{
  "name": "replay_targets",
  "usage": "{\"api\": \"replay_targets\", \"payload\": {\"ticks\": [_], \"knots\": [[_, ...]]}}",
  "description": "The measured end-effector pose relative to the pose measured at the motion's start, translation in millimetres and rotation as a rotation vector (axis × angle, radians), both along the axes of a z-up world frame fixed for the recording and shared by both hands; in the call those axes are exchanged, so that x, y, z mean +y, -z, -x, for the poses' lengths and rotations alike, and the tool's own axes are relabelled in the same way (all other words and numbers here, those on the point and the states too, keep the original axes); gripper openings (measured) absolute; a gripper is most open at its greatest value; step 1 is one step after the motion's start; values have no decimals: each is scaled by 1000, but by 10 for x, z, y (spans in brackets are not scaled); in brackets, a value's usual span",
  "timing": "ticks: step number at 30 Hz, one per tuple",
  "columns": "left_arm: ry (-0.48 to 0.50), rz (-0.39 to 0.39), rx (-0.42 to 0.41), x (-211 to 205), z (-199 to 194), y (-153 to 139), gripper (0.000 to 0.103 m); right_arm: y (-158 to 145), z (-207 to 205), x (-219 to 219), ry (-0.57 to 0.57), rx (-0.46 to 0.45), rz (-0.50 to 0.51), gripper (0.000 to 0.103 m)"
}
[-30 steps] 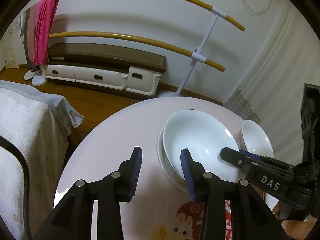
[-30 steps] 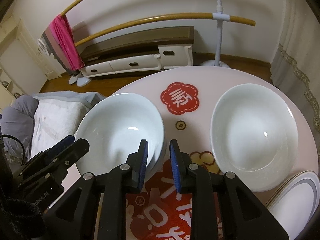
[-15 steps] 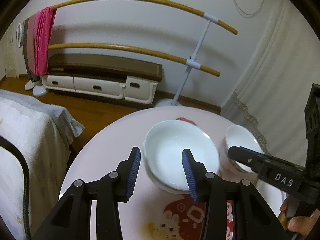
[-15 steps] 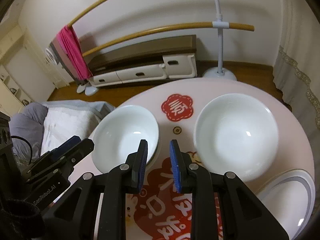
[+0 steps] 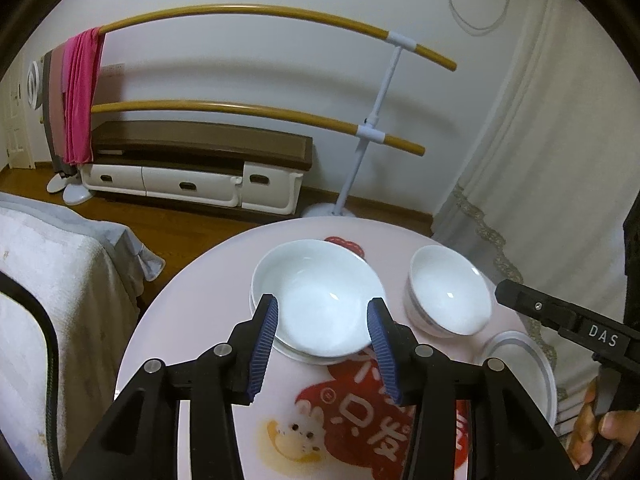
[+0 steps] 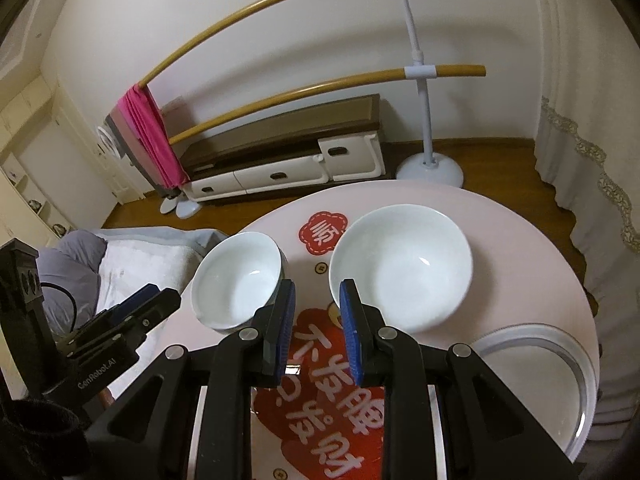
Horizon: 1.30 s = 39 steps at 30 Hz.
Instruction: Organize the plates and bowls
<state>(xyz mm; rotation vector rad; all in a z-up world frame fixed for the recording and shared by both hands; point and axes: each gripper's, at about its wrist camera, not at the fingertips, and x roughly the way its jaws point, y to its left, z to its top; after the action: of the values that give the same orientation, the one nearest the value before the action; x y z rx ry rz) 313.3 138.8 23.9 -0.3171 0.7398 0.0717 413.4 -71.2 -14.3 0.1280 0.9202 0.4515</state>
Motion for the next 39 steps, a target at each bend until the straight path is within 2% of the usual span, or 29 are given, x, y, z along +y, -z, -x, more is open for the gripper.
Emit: {"api": "replay_targets", "payload": {"ticks": [10, 14, 17, 21, 27, 31, 39], "knots": [[56, -41, -54, -336, 452, -571, 45, -391, 275, -168, -36, -44, 2, 24], [79, -42, -77, -475, 594, -837, 57, -650, 413, -218, -62, -60, 8, 24], [110, -35, -91, -551, 682, -1009, 57, -799, 471, -275, -75, -65, 13, 26], [115, -66, -100, -556, 718, -1153, 65, -898, 538, -295, -86, -71, 33, 32], [94, -68, -39, -485, 520, -1044, 65, -823, 444, -327, -79, -41, 57, 32], [59, -53, 34, -347, 241, -907, 65, -628, 278, -266, -82, 25, 33, 32], [11, -23, 142, 6, -290, -585, 65, -176, -63, 109, -121, 126, 51, 32]]}}
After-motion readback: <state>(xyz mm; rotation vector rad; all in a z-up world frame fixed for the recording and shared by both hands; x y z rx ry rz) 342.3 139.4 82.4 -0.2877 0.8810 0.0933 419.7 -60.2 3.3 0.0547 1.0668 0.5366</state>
